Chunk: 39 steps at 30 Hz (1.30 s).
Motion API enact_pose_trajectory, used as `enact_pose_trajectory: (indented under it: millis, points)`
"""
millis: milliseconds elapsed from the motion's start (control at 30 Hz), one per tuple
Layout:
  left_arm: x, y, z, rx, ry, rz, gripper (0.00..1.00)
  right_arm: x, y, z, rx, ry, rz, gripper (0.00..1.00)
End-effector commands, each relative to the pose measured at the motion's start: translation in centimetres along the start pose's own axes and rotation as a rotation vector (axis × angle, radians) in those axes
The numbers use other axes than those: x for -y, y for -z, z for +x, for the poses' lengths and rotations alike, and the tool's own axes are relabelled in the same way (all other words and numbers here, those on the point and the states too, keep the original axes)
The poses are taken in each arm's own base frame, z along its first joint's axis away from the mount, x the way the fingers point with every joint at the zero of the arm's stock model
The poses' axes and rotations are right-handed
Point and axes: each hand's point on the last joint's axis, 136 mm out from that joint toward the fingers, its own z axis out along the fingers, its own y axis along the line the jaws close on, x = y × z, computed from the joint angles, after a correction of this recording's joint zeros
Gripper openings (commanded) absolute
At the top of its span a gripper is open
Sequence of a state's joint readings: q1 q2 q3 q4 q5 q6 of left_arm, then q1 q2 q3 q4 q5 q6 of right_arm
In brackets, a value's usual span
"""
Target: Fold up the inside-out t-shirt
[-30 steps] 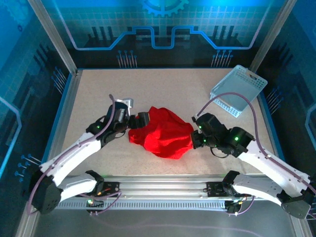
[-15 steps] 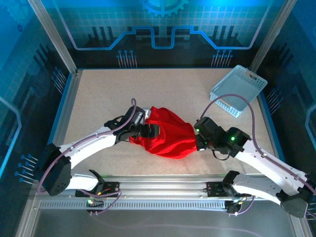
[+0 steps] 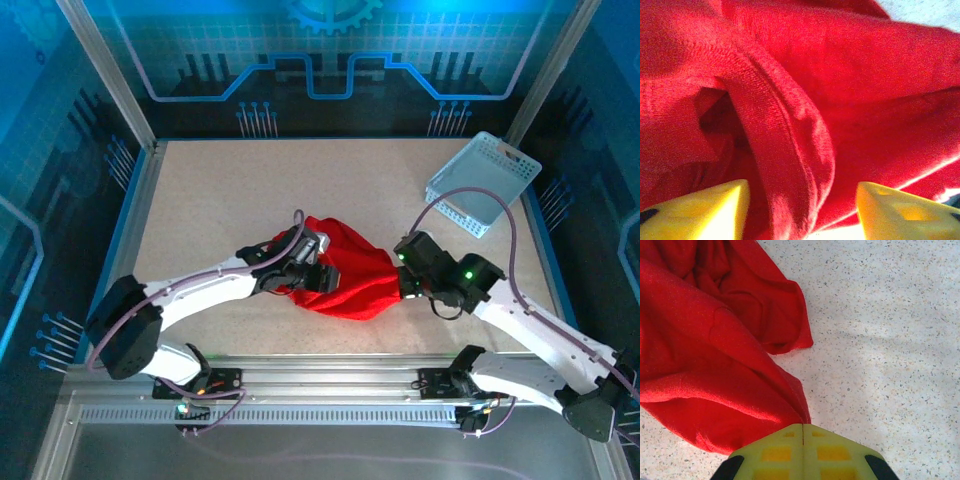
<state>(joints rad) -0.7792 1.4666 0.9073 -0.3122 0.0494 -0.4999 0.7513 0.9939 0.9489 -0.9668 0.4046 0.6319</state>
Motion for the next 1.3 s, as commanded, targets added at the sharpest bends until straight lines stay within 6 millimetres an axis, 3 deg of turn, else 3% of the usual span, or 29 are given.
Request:
enact_pose_trajectory:
  millis: [0,167,267,300,400,567,633,700,733,800,867,933,1000,1067,1133,1233,1267]
  points:
    - [-0.3,-0.9,0.7,-0.059,0.011,-0.031,0.49,0.2,0.4,-1.2,0.039,-0.013,0.005,0.00]
    - [0.1,-0.6,0.3,-0.033,0.010,-0.009,0.19,1.2,0.7,-1.3,0.047,-0.011,0.033,0.00]
    - [0.2,1.1,-1.1,0.035,0.001,-0.012,0.01,2.0,0.8,-1.5,0.053,-0.021,0.052,0.00]
    - [0.2,2.0,-1.7,0.068,-0.005,-0.015,0.00,2.2,1.0,-1.8,0.058,-0.023,0.054,0.00]
    - [-0.1,6.4,-4.6,0.215,-0.015,-0.003,0.00,2.8,2.5,-3.2,0.103,-0.032,0.033,0.00]
    - [-2.4,17.6,-9.6,0.566,0.099,0.087,0.00,2.2,8.2,-6.6,0.239,0.050,-0.072,0.00]
    - [-3.1,21.8,-10.6,0.700,0.122,0.111,0.00,0.9,10.7,-7.4,0.295,0.087,-0.174,0.00]
    - [-3.2,23.7,-11.0,0.768,0.128,0.123,0.00,-1.2,12.2,-7.6,0.347,0.130,-0.312,0.00]
    - [-3.5,23.4,-11.1,0.765,0.131,0.113,0.00,-2.8,12.4,-7.5,0.371,0.150,-0.397,0.00]
    - [-5.1,20.7,-11.1,0.676,0.164,0.039,0.00,-5.1,10.1,-6.2,0.312,0.160,-0.482,0.00]
    - [-8.5,16.3,-10.4,0.516,0.253,-0.088,0.00,-7.0,6.0,-4.5,0.197,0.187,-0.453,0.00]
    - [-11.1,12.2,-9.0,0.337,0.339,-0.171,0.00,-8.2,1.2,-2.4,0.070,0.225,-0.300,0.00]
    - [-10.9,9.8,-8.6,0.245,0.340,-0.135,0.00,-10.1,-1.8,-0.7,-0.051,0.244,-0.242,0.00]
    - [-9.4,9.3,-9.1,0.262,0.332,-0.042,0.00,-13.6,-3.2,0.2,-0.093,0.297,-0.268,0.00]
    - [-9.1,9.6,-9.1,0.300,0.333,-0.011,0.00,-17.1,-2.9,-0.6,-0.061,0.330,-0.329,0.00]
    - [-11.0,9.6,-8.3,0.284,0.353,-0.118,0.00,-20.1,-3.0,-2.8,-0.033,0.333,-0.376,0.00]
    - [-11.8,9.4,-7.9,0.262,0.361,-0.160,0.07,-20.5,-3.5,-3.6,-0.038,0.321,-0.361,0.00]
